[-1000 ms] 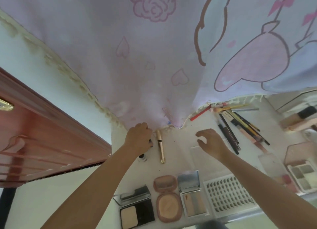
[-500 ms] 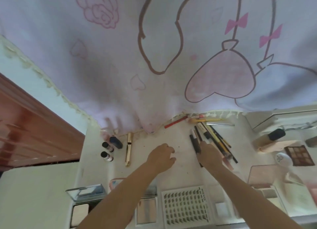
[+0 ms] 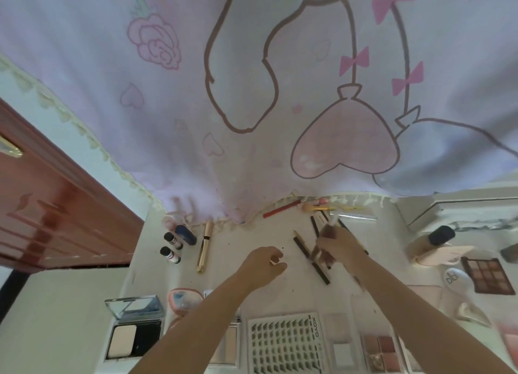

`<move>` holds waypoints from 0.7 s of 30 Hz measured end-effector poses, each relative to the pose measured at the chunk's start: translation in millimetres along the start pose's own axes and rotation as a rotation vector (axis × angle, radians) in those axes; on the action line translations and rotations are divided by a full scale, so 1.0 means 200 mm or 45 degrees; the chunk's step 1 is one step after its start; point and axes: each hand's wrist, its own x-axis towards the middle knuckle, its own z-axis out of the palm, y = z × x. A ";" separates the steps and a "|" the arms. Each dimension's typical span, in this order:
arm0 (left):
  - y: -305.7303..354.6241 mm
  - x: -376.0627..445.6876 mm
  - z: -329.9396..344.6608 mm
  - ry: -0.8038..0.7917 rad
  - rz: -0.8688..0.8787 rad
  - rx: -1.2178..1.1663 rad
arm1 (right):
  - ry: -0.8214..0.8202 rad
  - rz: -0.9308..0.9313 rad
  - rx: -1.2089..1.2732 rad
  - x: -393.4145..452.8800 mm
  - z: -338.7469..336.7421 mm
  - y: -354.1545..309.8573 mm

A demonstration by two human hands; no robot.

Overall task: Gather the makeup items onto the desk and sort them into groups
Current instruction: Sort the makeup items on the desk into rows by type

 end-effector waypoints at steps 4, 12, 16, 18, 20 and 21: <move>0.05 -0.02 -0.03 0.017 0.084 -0.276 | -0.275 -0.232 0.306 -0.09 -0.08 -0.07; 0.12 -0.04 -0.20 0.056 0.291 -0.227 | -0.358 -0.409 0.110 -0.12 -0.08 -0.11; 0.10 -0.05 -0.33 0.059 0.299 -0.161 | -0.376 -0.411 0.397 -0.15 -0.15 -0.17; 0.10 -0.05 -0.39 0.072 0.307 -0.048 | -0.330 -0.404 0.358 -0.17 -0.17 -0.21; 0.13 -0.05 -0.41 0.028 0.326 0.061 | -0.251 -0.366 0.218 -0.18 -0.15 -0.24; 0.16 -0.06 -0.40 -0.006 0.349 0.092 | -0.193 -0.353 0.121 -0.18 -0.13 -0.25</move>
